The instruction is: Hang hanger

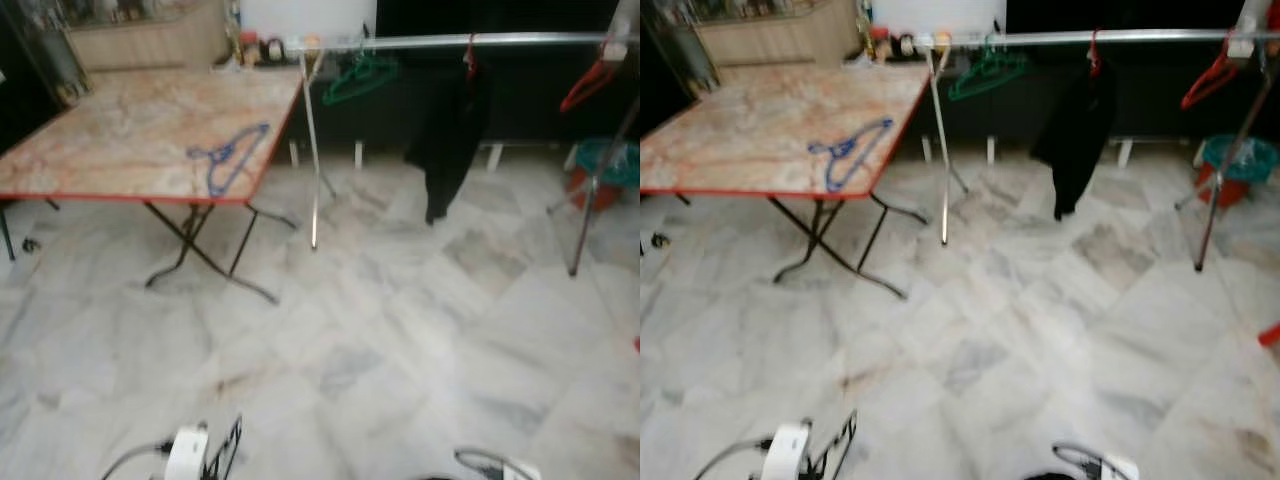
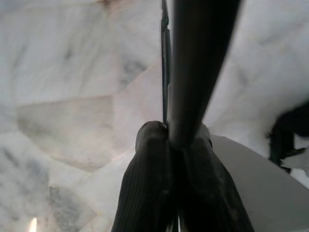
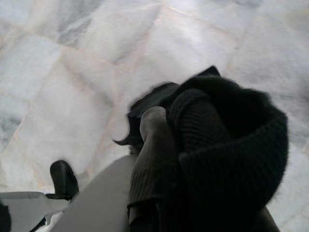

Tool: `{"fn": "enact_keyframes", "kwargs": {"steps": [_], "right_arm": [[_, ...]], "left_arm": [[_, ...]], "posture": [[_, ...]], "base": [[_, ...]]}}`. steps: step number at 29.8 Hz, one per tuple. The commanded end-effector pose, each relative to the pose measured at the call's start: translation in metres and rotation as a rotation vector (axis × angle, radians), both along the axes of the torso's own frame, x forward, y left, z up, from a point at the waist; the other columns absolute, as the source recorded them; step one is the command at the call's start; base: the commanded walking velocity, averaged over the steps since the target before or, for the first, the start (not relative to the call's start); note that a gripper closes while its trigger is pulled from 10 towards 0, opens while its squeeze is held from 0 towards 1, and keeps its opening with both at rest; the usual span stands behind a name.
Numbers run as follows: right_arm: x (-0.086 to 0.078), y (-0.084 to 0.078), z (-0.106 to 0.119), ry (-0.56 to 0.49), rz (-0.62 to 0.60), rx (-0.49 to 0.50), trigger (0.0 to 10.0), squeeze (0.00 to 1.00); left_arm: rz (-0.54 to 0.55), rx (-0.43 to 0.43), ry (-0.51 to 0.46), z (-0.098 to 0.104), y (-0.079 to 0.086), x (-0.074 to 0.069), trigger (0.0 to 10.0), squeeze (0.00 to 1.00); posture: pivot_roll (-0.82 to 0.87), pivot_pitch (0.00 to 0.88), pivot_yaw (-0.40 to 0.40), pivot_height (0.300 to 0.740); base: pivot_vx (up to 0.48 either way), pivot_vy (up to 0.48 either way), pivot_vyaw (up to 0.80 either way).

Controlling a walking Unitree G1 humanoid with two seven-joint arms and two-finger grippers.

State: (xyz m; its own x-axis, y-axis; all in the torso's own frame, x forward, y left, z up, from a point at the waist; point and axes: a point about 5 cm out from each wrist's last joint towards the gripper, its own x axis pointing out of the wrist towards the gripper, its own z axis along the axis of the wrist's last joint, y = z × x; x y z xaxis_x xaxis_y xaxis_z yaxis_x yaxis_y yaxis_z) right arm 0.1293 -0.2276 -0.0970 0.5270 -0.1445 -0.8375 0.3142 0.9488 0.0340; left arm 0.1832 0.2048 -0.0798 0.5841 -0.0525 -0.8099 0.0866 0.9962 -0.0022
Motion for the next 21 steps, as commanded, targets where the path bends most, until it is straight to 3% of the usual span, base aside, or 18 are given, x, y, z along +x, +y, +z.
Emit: {"fn": "enact_keyframes", "kwargs": {"steps": [1,21], "right_arm": [[0.009,0.01,0.001,-0.02,0.013,0.019,10.0,0.0],[0.006,-0.004,0.003,-0.017,0.0,0.001,10.0,0.0]], "left_arm": [[0.008,0.028,0.033,-0.003,0.01,-0.009,10.0,0.0],[0.004,0.028,0.033,-0.003,0.009,-0.009,10.0,0.0]], "posture": [[0.0,0.014,0.065,0.74],[0.0,0.012,0.067,0.74]], "base": [[0.0,0.48,0.0],[0.0,0.48,0.0]]}}
